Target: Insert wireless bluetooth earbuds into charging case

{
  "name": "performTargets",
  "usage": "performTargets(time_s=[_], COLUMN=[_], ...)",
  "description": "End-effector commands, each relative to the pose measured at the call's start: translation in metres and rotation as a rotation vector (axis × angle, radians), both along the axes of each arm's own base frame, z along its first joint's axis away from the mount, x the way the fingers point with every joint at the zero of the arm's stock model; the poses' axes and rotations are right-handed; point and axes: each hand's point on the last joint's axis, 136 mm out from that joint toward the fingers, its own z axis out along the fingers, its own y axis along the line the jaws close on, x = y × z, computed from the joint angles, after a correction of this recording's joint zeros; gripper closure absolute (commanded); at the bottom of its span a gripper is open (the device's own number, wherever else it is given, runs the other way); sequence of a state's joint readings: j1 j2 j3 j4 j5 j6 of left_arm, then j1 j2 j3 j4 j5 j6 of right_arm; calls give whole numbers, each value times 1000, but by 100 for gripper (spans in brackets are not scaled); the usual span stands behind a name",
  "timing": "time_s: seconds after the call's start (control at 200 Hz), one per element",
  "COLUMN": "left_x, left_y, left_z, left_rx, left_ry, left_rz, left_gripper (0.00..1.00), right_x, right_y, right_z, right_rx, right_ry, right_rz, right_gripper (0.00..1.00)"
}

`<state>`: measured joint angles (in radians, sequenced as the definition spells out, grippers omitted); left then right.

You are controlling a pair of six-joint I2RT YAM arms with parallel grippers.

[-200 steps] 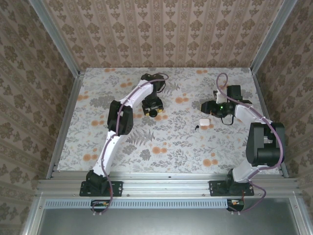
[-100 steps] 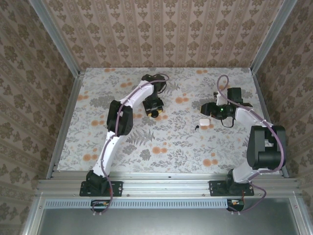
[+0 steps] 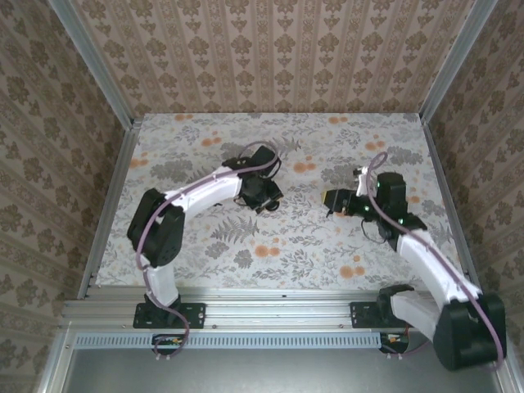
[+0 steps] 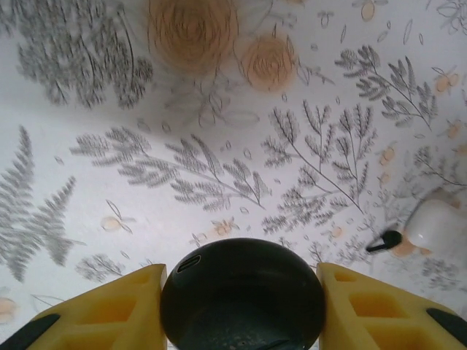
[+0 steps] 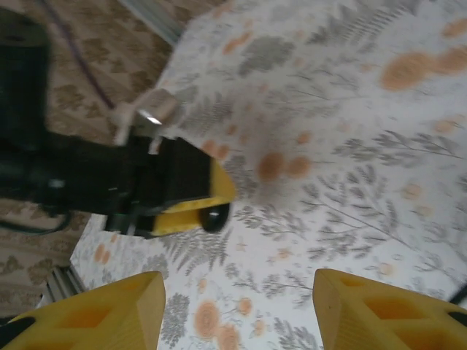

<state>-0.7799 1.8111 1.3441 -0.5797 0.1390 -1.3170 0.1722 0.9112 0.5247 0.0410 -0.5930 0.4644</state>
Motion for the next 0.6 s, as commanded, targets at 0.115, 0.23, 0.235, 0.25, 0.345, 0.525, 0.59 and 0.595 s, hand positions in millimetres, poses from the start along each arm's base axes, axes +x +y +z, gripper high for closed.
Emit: performTargets(time_s=[0.115,0.23,0.235,0.25,0.345,0.525,0.59,0.595], left_x=[-6,-16,-16,-18,-23,-29,-30,-30], left_y=[-16,-11,-11,-11,-8,-7,-5,-5], left_z=[19,22,22,22,25,28,28,28], left_rx=[-184,-211,-213,-216,-232,-265,-263,-263], left_ry=[-78,-83,-84,-83,-87,-88,-90,-89], left_rz=[135,153,153,155,161,180,182,182], left_gripper=[60,60,60,60,60,60,60,60], right_x=[-24,-32,-32,-32,-32,-32,-33,-33], right_y=[4,8,8,9,17,42,49,50], right_z=[-7,-18,-18,-19,-25,-24,-24,-24], right_rx=[42,68,70,74,78,71,77,77], right_ry=[-107,-92,-91,-88,-73,-70,-56,-55], right_rz=[-108,-116,-114,-114,-95,-7,12,13], right_gripper=[42,43,43,44,44,44,44,44])
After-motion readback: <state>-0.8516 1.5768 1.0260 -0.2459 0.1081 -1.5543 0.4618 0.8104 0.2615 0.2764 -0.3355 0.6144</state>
